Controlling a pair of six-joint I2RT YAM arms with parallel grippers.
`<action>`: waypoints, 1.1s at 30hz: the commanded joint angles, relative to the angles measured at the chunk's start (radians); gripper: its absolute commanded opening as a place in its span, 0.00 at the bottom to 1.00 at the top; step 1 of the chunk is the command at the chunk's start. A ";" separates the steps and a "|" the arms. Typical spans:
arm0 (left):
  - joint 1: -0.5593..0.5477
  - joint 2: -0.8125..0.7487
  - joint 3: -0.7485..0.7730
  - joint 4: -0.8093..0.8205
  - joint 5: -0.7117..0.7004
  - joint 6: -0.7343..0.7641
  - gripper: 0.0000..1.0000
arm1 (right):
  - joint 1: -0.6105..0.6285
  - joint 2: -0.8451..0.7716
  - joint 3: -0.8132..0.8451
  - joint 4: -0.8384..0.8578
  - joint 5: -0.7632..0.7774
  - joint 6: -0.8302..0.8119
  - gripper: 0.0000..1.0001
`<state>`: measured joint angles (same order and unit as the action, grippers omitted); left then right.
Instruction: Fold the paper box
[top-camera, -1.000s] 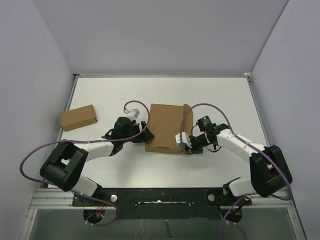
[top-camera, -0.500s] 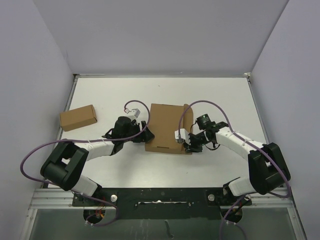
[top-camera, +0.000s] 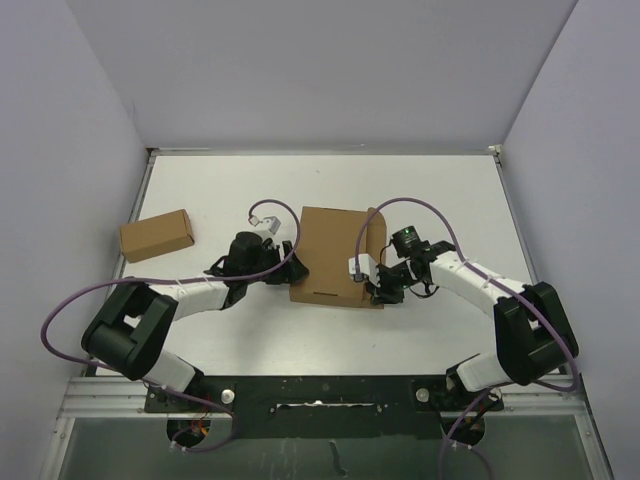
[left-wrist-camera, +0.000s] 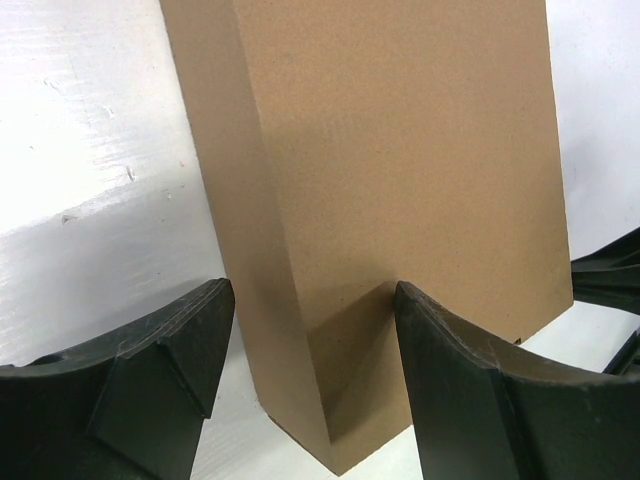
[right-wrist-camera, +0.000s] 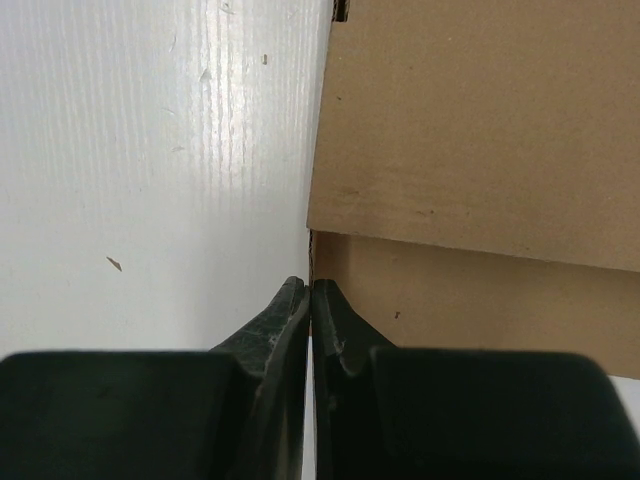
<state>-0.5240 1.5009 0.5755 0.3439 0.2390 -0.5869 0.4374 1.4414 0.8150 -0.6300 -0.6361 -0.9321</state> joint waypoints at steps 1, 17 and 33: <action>-0.003 0.031 0.035 -0.031 0.006 0.026 0.63 | 0.008 0.011 0.030 0.035 0.010 0.015 0.03; -0.028 0.043 0.067 -0.062 0.006 0.028 0.62 | 0.061 0.036 0.092 0.030 0.037 0.100 0.02; -0.055 0.066 0.092 -0.081 -0.008 0.032 0.60 | 0.096 0.029 0.128 0.021 0.061 0.130 0.02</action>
<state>-0.5484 1.5318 0.6357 0.2951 0.2119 -0.5663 0.5137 1.4776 0.8867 -0.6632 -0.5415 -0.8108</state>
